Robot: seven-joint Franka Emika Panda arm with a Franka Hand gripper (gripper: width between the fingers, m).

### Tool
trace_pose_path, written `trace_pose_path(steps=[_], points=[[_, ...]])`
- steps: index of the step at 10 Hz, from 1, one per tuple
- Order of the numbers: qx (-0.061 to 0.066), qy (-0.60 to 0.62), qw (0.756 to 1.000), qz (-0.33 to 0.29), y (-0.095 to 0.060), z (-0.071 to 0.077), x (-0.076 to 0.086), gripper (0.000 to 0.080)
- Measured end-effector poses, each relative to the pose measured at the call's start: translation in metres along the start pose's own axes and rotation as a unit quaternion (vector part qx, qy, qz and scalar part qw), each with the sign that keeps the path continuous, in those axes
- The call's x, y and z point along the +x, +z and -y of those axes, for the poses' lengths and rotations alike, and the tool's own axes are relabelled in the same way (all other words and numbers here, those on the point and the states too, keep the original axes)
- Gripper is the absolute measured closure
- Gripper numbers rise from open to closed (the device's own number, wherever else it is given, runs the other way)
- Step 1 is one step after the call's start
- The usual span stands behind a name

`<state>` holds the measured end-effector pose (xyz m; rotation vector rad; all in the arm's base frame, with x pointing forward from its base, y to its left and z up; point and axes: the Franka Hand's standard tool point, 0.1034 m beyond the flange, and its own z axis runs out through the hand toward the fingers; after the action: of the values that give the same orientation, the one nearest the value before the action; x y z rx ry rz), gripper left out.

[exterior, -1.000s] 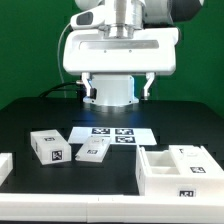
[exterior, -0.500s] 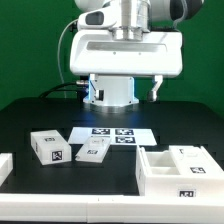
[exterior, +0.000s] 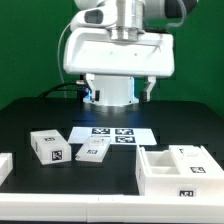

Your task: Assemble cabinet

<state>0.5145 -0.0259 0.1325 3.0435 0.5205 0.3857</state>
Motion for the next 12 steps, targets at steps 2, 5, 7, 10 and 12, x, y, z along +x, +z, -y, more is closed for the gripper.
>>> trace_pose_path(steps=[2, 5, 7, 10, 12], points=[[0.009, -0.059, 0.998, 0.020, 0.003, -0.024, 0.016, 0.0002], [0.023, -0.281, 0.959, 0.019, 0.007, -0.070, 0.025, 0.0002], [0.032, -0.339, 0.940, 0.020, 0.008, -0.069, 0.022, 0.0002], [0.028, -0.404, 0.914, 0.032, 0.009, -0.074, 0.017, 0.0002], [0.039, -0.371, 0.925, 0.069, 0.031, -0.060, 0.004, 0.0002]])
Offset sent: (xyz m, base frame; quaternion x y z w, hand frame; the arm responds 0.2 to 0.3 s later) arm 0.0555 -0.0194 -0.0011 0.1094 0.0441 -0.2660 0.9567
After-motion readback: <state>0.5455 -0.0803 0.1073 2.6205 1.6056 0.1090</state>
